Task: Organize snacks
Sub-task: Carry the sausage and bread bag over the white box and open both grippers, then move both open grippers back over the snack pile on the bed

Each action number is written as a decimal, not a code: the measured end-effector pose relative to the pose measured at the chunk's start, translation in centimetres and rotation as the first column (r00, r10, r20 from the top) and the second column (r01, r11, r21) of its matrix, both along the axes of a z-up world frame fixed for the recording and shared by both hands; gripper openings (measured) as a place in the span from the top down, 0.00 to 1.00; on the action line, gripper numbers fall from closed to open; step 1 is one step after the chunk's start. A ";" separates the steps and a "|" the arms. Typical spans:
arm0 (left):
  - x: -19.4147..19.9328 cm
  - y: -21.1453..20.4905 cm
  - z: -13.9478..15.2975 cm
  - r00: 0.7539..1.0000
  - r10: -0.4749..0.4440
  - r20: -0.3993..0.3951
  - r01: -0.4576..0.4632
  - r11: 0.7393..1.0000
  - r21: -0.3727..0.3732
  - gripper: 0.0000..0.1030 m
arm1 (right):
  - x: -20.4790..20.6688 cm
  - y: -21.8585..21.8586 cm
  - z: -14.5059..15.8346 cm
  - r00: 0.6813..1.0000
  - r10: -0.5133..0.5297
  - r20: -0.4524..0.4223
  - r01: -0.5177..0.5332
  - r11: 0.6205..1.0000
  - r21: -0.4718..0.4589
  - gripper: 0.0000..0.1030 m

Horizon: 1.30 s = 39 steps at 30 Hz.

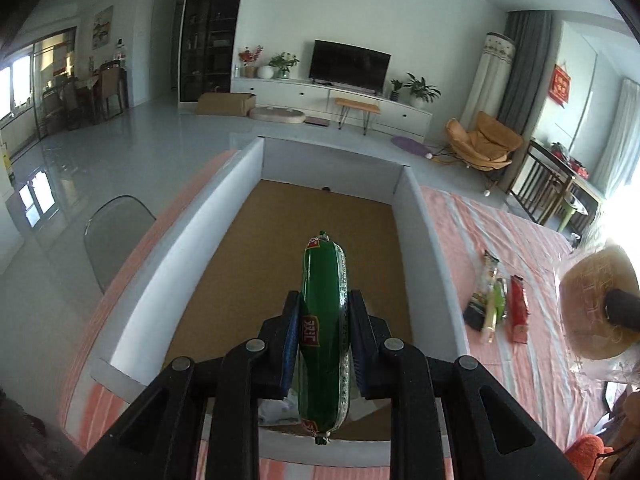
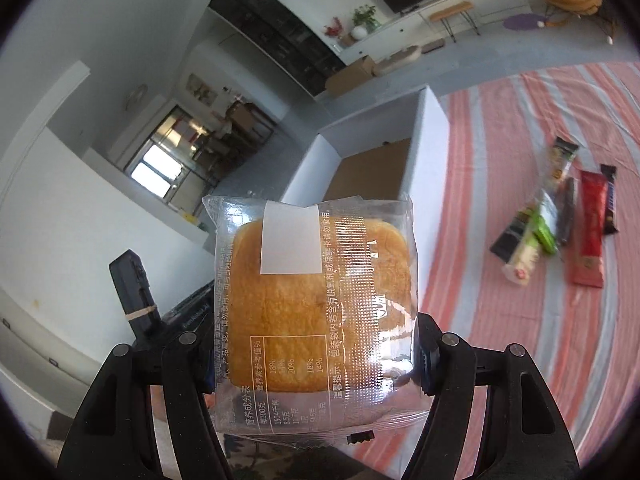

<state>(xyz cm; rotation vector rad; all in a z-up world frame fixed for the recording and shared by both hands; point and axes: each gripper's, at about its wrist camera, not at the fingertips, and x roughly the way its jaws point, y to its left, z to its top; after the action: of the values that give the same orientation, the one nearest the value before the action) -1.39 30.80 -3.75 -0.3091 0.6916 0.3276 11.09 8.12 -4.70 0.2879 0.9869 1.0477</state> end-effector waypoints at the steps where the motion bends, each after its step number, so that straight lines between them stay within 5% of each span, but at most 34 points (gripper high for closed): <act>1: -0.1 0.6 -0.6 1.000 0.024 -0.009 -0.024 1.000 0.009 0.78 | 0.1 1.8 0.0 1.000 0.013 0.018 -0.013 1.000 -0.018 0.30; 4: 0.2 2.4 -2.4 0.991 0.122 -0.059 -0.119 0.992 0.043 0.75 | 0.2 7.3 -0.8 0.992 0.026 0.123 -0.005 0.986 -0.166 0.23; 8: 0.0 3.3 -3.9 0.977 0.191 -0.091 -0.184 0.980 0.077 0.11 | 0.0 8.0 -1.4 0.976 0.007 0.216 0.042 0.974 -0.222 0.18; 11: -0.7 2.3 -4.0 0.980 0.191 -0.051 -0.184 0.975 0.127 0.04 | 0.1 5.4 -1.6 0.967 -0.029 0.252 0.088 0.970 -0.227 0.18; 17: 0.0 0.1 -3.4 0.995 0.100 -0.006 -0.100 0.992 0.071 0.04 | -0.3 -2.8 -3.1 0.920 -0.157 0.358 0.260 0.931 -0.258 0.18; 22: 1.2 -6.0 -1.6 0.995 -0.068 0.077 0.066 0.997 0.035 0.04 | -0.7 -10.6 -6.9 0.850 -0.317 0.422 0.466 0.826 -0.318 0.18; 27: 3.6 -13.9 -1.8 0.953 -0.298 0.061 0.296 0.954 0.037 0.02 | 0.1 -17.8 -10.1 0.761 -0.490 0.425 0.639 0.677 -0.364 0.18; 31: 5.9 -20.0 -4.1 0.901 -0.434 0.000 0.434 0.900 0.048 0.02 | -0.4 -20.9 -11.2 0.695 -0.535 0.481 0.714 0.593 -0.371 0.18; 35: 7.8 -23.8 -8.4 0.871 -0.481 -0.100 0.486 0.873 0.039 0.02 | -0.3 -22.2 -12.4 0.687 -0.536 0.492 0.725 0.561 -0.401 0.18; 39: 9.7 -26.0 -11.4 0.867 -0.467 -0.173 0.484 0.873 0.068 0.02 | 0.2 -22.8 -13.3 0.698 -0.551 0.458 0.716 0.548 -0.432 0.18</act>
<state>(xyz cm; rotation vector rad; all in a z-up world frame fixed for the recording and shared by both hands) 8.29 4.79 -15.13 -0.0002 0.8713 -0.0878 11.32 -14.68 -18.04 -0.0264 0.7991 0.0520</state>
